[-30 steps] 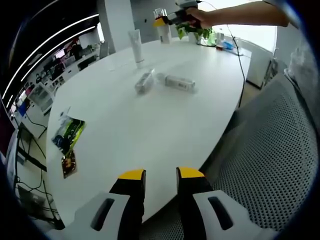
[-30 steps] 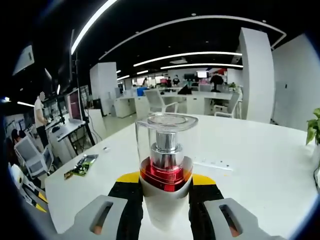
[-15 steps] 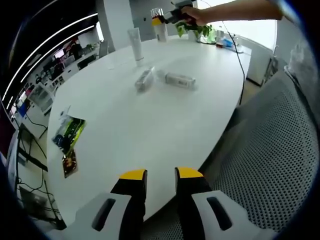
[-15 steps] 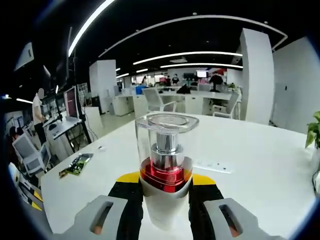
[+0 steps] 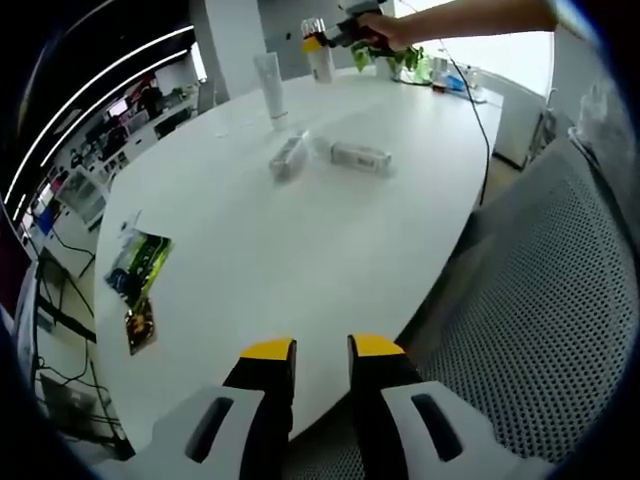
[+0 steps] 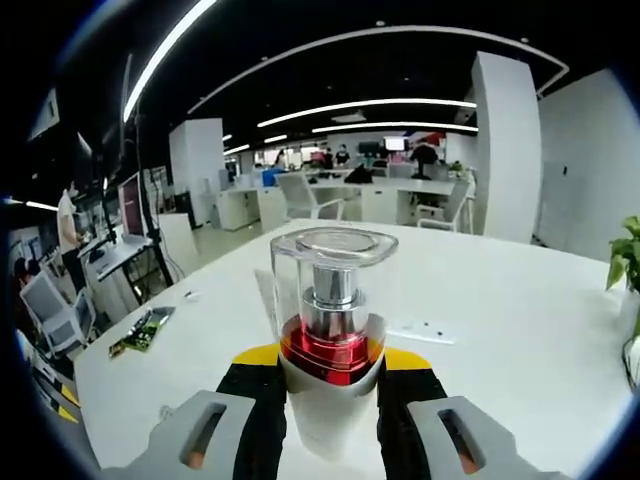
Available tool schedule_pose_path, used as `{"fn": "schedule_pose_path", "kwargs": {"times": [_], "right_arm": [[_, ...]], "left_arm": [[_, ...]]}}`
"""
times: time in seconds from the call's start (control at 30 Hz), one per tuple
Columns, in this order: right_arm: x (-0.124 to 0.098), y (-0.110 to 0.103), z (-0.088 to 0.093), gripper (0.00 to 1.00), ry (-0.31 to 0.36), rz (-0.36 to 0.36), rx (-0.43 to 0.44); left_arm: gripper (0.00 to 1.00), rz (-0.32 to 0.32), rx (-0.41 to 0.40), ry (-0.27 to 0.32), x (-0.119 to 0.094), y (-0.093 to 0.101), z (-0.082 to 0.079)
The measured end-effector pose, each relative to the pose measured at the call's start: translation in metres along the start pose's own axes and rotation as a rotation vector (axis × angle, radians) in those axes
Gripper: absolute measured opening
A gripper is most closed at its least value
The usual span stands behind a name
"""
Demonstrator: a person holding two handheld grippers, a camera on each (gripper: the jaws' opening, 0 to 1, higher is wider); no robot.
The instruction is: Arrange the skincare products in the storage area until every visible bottle or jar stands upright without overlapping.
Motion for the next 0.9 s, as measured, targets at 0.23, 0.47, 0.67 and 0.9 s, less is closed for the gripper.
{"fn": "schedule_pose_path", "kwargs": {"times": [0.23, 0.47, 0.67, 0.9], "right_arm": [[0.004, 0.006, 0.002, 0.3, -0.009, 0.009, 0.001], [0.007, 0.01, 0.004, 0.3, -0.014, 0.018, 0.005], [0.01, 0.015, 0.01, 0.3, -0.027, 0.029, 0.015], [0.012, 0.017, 0.014, 0.3, -0.04, 0.035, 0.01]], "left_arm": [[0.16, 0.003, 0.002, -0.007, 0.0, 0.0, 0.001], [0.16, 0.008, 0.005, -0.015, 0.001, 0.001, 0.003], [0.15, 0.007, 0.004, -0.018, 0.001, 0.001, 0.003], [0.15, 0.007, 0.003, -0.015, 0.001, 0.001, 0.003]]}}
Point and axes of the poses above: the point that each gripper's makers call its tool centre point, and the gripper's own axes: x roughly forward along the fingers, y roughly to its right, z roughly out of its underside, the point moved 1 cm from there along -x, roughly backward along the fingers, and after that the axes turned 9 degrees about -z, right-handed, at the moved point
